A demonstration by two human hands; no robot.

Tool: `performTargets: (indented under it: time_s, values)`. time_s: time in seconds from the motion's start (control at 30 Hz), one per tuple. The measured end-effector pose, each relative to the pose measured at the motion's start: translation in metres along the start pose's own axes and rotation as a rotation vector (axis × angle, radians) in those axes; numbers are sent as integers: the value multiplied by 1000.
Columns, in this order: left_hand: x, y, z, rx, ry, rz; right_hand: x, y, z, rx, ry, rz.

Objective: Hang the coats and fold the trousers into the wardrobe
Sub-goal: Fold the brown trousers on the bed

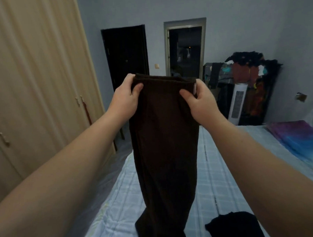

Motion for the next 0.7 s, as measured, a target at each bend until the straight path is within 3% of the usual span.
performTargets:
  time_s: [0.33,0.7]
  values:
    - [66,71,-108,203,93,100,-174,50,14,33,236,-226]
    - [119,113,-216,213,-2,289,-295,88,21,93,336,-256]
Point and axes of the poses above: each hand's wrist, its own y-axis away from the middle knuckle, its own z-axis out of the palm, x = y × z, the point moved 5 cm from there along -y, towards the middle knuckle, and after that the axes turned 8 degrees about -z, right-handed, at the moved point
